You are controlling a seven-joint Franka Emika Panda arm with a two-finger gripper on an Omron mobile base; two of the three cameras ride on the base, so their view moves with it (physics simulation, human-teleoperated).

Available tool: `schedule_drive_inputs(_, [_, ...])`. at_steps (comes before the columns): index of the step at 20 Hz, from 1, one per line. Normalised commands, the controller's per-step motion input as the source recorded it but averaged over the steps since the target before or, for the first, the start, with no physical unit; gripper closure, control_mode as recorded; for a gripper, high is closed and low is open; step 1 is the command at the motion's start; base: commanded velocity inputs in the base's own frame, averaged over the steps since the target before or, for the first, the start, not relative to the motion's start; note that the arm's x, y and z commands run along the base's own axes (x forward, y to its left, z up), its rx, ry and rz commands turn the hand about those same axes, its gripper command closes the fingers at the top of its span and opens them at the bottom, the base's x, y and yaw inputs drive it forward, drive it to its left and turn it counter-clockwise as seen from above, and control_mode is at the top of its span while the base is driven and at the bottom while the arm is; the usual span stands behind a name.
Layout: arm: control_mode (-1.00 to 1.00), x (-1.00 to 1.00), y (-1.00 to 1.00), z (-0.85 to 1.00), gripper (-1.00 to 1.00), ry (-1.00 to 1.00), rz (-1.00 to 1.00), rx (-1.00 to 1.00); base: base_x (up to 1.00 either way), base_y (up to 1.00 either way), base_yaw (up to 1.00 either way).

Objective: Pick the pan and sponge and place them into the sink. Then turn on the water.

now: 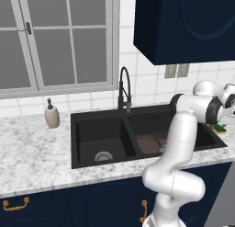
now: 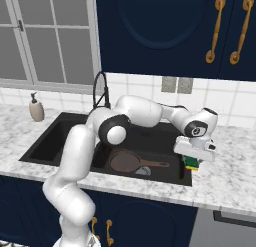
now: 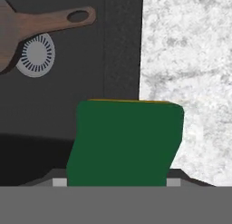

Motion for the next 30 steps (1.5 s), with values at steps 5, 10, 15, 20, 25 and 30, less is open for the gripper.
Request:
schedule_drive_inputs(5, [-1.00, -0.20, 0.97, 0.03, 1.00, 0.00, 0.00, -0.06, 0.00, 0.00, 0.00])
schedule_drive_inputs(10, [-1.00, -0.07, 0.95, 0.01, 1.00, 0.00, 0.00, -0.04, 0.00, 0.00, 0.00])
schedule_drive_inputs(15, [-1.00, 0.02, 0.84, 0.00, 1.00, 0.00, 0.03, 0.00, 0.00, 0.00, 0.00])
schedule_drive_inputs(20, [-1.00, 0.16, 0.64, 0.00, 1.00, 0.00, 0.06, 0.00, 0.00, 0.00, 0.00])
schedule_drive_inputs(25, [-1.00, 0.32, 0.40, 0.00, 1.00, 0.00, 0.10, 0.00, 0.00, 0.00, 0.00])
schedule_drive_inputs(30, [-1.00, 0.22, 0.32, -0.12, 1.00, 0.00, 0.12, 0.00, 0.00, 0.00, 0.00])
